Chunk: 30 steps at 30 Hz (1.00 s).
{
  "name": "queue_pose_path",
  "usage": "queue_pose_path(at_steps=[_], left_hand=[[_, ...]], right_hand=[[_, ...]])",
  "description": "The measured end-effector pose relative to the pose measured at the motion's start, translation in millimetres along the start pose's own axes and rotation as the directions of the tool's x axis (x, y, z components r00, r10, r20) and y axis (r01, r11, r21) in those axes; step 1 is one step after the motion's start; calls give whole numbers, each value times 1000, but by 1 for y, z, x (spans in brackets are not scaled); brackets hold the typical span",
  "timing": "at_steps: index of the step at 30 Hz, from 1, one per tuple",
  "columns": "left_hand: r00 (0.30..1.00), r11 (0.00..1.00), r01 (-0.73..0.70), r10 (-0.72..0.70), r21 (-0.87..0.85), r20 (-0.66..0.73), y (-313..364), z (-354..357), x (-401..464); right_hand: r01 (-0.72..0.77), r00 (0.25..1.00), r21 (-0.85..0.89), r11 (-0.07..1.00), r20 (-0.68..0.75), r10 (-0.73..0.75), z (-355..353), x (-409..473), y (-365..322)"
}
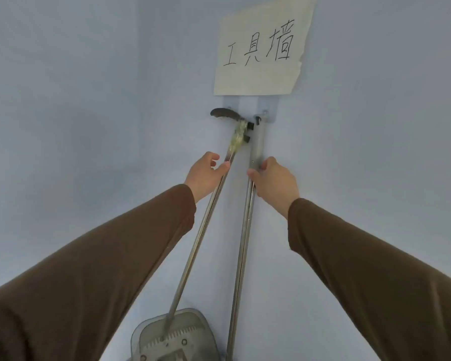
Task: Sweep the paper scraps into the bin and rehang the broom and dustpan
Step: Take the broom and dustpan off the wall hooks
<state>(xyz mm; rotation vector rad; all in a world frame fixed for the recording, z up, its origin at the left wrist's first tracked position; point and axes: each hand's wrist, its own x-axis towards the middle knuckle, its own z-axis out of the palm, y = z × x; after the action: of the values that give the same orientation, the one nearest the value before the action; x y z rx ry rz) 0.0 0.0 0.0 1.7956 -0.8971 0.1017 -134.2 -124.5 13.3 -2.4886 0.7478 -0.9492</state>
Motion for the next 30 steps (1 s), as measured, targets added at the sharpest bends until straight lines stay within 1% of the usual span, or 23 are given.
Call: queue_pose_path(at_steps=[3, 4, 8, 11, 15, 18, 21, 26, 30], left_hand=[[999, 1000, 7, -6, -8, 35, -4, 8, 15], [999, 1000, -4, 5, -15, 47, -5, 12, 18], [996, 996, -91, 91, 24, 14, -9, 22, 31], [993, 994, -114, 114, 0, -5, -14, 23, 36], [990, 990, -138, 137, -16, -45, -16, 18, 41], [987, 988, -146, 143, -47, -71, -16, 8, 44], [987, 984, -156, 152, -87, -51, -14, 2, 43], [990, 983, -141, 141, -119, -11, -1, 2, 35], [989, 985, -146, 146, -95, -12, 11, 0, 38]], right_hand=[[34, 997, -129, 991, -70, -43, 6, 6, -2], [23, 996, -171, 985, -85, -38, 7, 5, -3], [19, 989, -193, 981, -141, -47, 11, 9, -8], [49, 980, -176, 983, -181, -82, 15, 10, -8], [87, 968, -103, 991, -227, -108, 14, 15, -8], [100, 970, -43, 994, -220, -107, 10, 16, -10], [99, 976, 1, 995, -196, -97, 5, 11, -11], [93, 985, -6, 996, -142, -93, 5, -9, -9], [97, 983, -25, 995, -154, -100, -1, -18, -5]])
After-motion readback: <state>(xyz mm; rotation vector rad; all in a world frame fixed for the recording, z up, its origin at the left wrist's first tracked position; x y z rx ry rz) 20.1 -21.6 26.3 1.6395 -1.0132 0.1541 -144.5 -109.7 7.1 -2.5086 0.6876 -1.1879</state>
